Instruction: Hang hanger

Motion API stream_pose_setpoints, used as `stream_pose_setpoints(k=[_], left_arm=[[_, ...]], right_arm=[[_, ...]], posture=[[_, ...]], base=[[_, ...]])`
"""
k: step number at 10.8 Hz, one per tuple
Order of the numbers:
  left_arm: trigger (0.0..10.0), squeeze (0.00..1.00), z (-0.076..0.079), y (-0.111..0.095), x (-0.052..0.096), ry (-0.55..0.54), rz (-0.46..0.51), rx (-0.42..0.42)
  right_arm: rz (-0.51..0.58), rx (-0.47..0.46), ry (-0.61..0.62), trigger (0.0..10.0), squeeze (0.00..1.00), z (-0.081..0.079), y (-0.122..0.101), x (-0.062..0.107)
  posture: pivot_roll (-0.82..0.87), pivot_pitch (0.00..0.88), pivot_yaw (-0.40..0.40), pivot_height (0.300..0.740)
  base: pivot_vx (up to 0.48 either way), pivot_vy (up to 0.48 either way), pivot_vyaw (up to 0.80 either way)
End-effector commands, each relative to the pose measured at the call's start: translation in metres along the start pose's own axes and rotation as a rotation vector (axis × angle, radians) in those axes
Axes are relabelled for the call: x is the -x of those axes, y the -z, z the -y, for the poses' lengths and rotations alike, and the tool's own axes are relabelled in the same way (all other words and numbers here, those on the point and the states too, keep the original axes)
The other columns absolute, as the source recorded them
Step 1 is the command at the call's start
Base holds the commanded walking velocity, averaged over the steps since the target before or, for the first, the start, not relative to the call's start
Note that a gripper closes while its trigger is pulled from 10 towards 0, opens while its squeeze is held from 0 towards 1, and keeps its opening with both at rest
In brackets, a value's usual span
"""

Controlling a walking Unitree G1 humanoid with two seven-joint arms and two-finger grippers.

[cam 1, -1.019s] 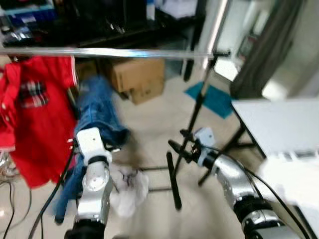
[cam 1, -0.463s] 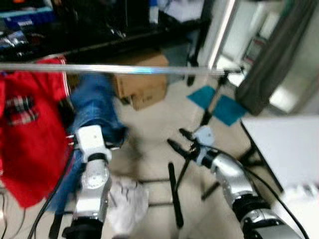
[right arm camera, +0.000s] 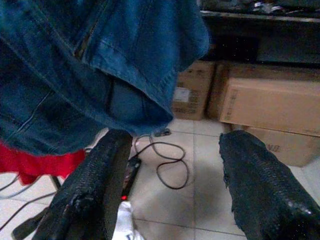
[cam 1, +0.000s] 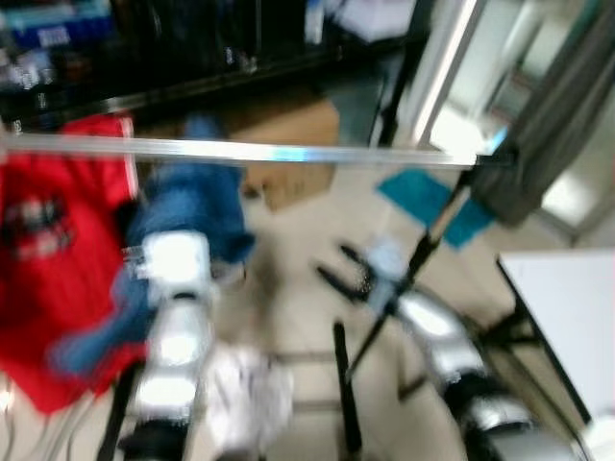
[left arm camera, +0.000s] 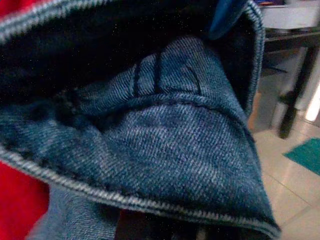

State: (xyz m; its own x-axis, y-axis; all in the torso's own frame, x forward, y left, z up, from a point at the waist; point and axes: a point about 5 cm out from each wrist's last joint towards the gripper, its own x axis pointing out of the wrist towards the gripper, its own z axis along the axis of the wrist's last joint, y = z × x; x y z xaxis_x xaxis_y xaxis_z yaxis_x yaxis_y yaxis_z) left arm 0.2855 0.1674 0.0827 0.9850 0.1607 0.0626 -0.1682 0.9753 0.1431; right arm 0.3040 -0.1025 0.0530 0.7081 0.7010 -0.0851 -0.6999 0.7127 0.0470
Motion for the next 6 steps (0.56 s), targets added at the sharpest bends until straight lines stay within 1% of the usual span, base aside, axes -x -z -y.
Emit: stream_pose_setpoints(k=[1,4,5,6], left_arm=[[10.0,0.0,-0.004,-0.014,-0.004,0.004,0.08,-0.029],[10.0,0.0,-0.008,-0.032,-0.012,0.034,0.167,-0.104],[10.0,0.0,-0.011,-0.035,-0.014,0.037,0.176,-0.116],[10.0,0.0,-0.023,-0.04,-0.019,0.002,0.183,-0.104]], right_arm=[[0.013,-0.003,-0.008,10.0,0.0,-0.004,-0.002,-0.004],[0.013,-0.001,-0.006,10.0,0.0,-0.003,-0.002,-0.004],[0.012,0.001,-0.005,10.0,0.0,-0.003,-0.002,-0.005],[0.012,0.001,-0.004,10.0,0.0,-0.003,-0.002,-0.004]], posture=[[0.18,0.0,-0.032,0.74],[0.19,0.0,-0.031,0.74],[0.18,0.0,-0.03,0.74],[0.18,0.0,-0.031,0.74]], base=[[0.0,0.0,0.0],[0.0,0.0,0.0],[0.0,0.0,0.0],[0.0,0.0,0.0]])
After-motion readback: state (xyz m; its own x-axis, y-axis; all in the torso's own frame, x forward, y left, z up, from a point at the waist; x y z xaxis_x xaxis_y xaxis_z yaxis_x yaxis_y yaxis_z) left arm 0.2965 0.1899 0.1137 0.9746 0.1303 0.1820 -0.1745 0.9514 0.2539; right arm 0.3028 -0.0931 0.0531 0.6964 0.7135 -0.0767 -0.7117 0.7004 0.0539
